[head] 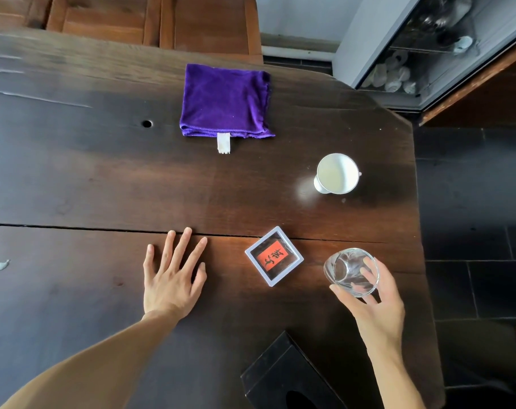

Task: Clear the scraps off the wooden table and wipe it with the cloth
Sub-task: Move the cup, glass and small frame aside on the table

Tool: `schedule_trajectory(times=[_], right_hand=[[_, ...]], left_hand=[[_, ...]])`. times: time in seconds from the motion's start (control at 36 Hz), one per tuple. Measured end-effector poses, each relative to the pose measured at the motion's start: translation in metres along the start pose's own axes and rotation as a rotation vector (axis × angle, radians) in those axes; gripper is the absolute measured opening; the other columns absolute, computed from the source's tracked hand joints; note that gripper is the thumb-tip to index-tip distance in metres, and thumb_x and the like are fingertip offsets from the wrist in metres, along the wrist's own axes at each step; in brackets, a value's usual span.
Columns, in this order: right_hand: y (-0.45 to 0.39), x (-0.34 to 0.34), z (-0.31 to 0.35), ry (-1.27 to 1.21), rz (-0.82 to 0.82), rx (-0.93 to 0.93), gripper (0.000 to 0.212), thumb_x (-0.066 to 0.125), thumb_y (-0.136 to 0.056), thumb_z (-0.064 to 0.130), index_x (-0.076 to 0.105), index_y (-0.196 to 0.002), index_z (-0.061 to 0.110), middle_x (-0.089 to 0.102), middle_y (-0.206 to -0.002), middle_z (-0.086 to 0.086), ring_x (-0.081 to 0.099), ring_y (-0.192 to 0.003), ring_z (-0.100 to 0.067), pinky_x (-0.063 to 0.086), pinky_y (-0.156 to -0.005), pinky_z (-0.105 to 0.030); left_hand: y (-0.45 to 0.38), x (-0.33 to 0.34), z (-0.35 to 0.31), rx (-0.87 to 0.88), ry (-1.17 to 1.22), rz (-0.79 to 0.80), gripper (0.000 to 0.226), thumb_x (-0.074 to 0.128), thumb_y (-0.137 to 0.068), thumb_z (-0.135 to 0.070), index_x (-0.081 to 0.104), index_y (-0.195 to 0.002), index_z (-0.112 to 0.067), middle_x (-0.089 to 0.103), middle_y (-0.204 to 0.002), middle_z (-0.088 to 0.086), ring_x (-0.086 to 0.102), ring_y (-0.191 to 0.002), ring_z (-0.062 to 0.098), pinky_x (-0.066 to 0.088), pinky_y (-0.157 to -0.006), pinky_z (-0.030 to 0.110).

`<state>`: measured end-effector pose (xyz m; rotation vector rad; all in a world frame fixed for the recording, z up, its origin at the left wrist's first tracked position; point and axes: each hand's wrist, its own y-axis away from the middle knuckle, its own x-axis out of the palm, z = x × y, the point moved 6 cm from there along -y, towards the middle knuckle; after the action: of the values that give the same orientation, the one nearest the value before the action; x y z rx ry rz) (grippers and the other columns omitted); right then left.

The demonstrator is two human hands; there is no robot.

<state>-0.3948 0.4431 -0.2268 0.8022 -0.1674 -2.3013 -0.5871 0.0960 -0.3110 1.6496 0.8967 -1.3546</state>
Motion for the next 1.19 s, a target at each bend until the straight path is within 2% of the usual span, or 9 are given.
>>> schedule_trajectory(times=[0.06,0.22,0.44,0.69,0.83,0.89,0.97,1.08,1.19], right_hand=[[0.002,0.001,-0.004,0.015,0.014,0.014,0.085,0.095,-0.060,0.031,0.053,-0.133,0.047,0.061,-0.132,0.022,0.060,-0.116,0.002,0.053,-0.085,-0.018],[0.007,0.002,-0.003,0.031,0.021,0.030,0.091,0.087,-0.055,0.046,0.048,-0.136,0.045,0.055,-0.137,0.016,0.059,-0.107,0.001,0.049,-0.078,-0.010],[0.012,0.002,-0.008,0.078,0.030,0.049,0.094,0.092,-0.065,0.030,0.045,-0.146,0.033,0.053,-0.147,0.006,0.055,-0.115,-0.010,0.048,-0.081,-0.014],[0.024,0.001,-0.007,0.101,0.035,0.059,0.091,0.093,-0.068,0.024,0.044,-0.145,0.032,0.052,-0.147,0.002,0.054,-0.127,-0.019,0.052,-0.097,-0.035],[0.027,0.001,0.002,0.124,0.061,0.042,0.097,0.090,-0.063,0.036,0.041,-0.147,0.032,0.049,-0.150,0.003,0.050,-0.132,-0.019,0.048,-0.103,-0.041],[0.026,0.000,0.008,0.137,0.069,0.015,0.102,0.090,-0.061,0.037,0.039,-0.149,0.030,0.045,-0.153,0.003,0.046,-0.136,-0.018,0.046,-0.107,-0.042],[0.022,-0.006,0.022,0.160,0.051,-0.035,0.101,0.094,-0.063,0.030,0.041,-0.149,0.031,0.041,-0.156,0.005,0.044,-0.134,-0.013,0.044,-0.104,-0.034],[0.017,-0.012,0.053,0.239,0.004,-0.127,0.094,0.093,-0.064,0.032,0.045,-0.145,0.035,0.039,-0.151,0.015,0.042,-0.130,-0.011,0.046,-0.103,-0.040],[0.015,0.001,0.098,0.337,0.027,-0.384,0.087,0.085,-0.063,0.049,0.055,-0.140,0.021,0.047,-0.141,0.014,0.045,-0.127,-0.011,0.039,-0.100,-0.024]], left_hand=[[0.000,0.000,0.000,0.002,0.000,-0.001,0.057,0.026,-0.102,-0.049,0.026,-0.159,-0.041,0.016,-0.171,-0.007,0.005,-0.159,0.021,0.007,-0.126,0.056],[0.001,0.001,0.001,0.006,0.002,-0.011,0.058,0.026,-0.102,-0.049,0.025,-0.159,-0.042,0.015,-0.171,-0.007,0.004,-0.159,0.020,0.008,-0.125,0.056],[0.001,0.000,0.000,0.008,0.015,-0.021,0.057,0.027,-0.102,-0.049,0.026,-0.159,-0.041,0.015,-0.171,-0.007,0.005,-0.159,0.021,0.008,-0.125,0.057],[0.001,0.001,0.001,0.008,0.009,-0.020,0.057,0.025,-0.103,-0.050,0.025,-0.159,-0.041,0.013,-0.171,-0.007,0.002,-0.159,0.020,0.007,-0.125,0.057],[0.000,0.001,0.000,0.012,0.010,-0.022,0.057,0.025,-0.103,-0.050,0.024,-0.159,-0.042,0.014,-0.171,-0.007,0.002,-0.159,0.020,0.007,-0.125,0.057],[0.000,0.001,0.000,0.010,0.007,-0.022,0.057,0.024,-0.103,-0.050,0.023,-0.159,-0.042,0.013,-0.171,-0.008,0.002,-0.159,0.020,0.007,-0.126,0.057],[0.000,0.001,0.001,0.009,0.006,-0.021,0.057,0.024,-0.103,-0.050,0.023,-0.159,-0.042,0.014,-0.171,-0.007,0.003,-0.159,0.020,0.007,-0.125,0.057],[0.001,-0.001,0.000,0.004,0.022,-0.017,0.057,0.025,-0.102,-0.050,0.025,-0.159,-0.042,0.015,-0.171,-0.007,0.004,-0.159,0.020,0.008,-0.125,0.057],[0.001,-0.002,-0.001,0.008,0.032,-0.006,0.058,0.025,-0.102,-0.050,0.025,-0.159,-0.041,0.013,-0.171,-0.007,0.003,-0.159,0.021,0.007,-0.125,0.057]])
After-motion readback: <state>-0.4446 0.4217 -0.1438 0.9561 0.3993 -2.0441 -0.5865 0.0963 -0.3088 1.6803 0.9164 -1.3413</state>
